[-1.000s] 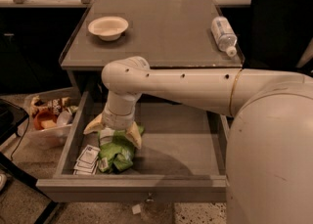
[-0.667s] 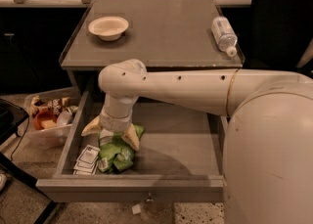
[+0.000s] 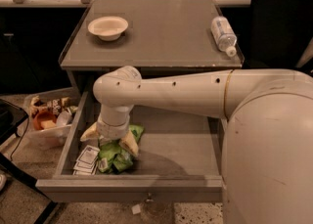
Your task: Pick green rice chip bag from top drawer and place on counter
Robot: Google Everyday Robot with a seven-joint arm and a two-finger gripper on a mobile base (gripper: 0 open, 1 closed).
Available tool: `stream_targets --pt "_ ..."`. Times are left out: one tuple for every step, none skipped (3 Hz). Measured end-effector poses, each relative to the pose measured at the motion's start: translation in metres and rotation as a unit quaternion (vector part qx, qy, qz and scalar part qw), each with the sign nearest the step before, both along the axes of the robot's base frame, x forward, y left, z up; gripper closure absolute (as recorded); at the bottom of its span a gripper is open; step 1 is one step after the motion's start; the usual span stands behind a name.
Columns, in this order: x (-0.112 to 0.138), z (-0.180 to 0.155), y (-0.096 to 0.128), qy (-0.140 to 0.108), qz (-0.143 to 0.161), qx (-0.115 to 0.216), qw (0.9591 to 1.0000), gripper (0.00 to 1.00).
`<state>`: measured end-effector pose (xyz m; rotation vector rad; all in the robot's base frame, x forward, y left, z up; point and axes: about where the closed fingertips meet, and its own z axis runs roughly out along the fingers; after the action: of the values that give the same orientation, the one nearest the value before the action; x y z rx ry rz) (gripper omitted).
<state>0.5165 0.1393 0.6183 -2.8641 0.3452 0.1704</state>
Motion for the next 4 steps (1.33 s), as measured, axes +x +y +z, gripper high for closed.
stream_targets --pt "0.000 -0.010 -0.003 -0.001 -0.019 -0.020 0.9996 0.00" --pt "0.004 -0.016 -0.003 -0.005 -0.029 -0.035 0.9989 0.19" --pt "0.007 -0.014 -0.006 -0.013 -0.038 -0.051 0.9979 0.42" --pt "0.008 0.002 -0.016 -0.034 -0.055 -0.072 0.9953 0.64"
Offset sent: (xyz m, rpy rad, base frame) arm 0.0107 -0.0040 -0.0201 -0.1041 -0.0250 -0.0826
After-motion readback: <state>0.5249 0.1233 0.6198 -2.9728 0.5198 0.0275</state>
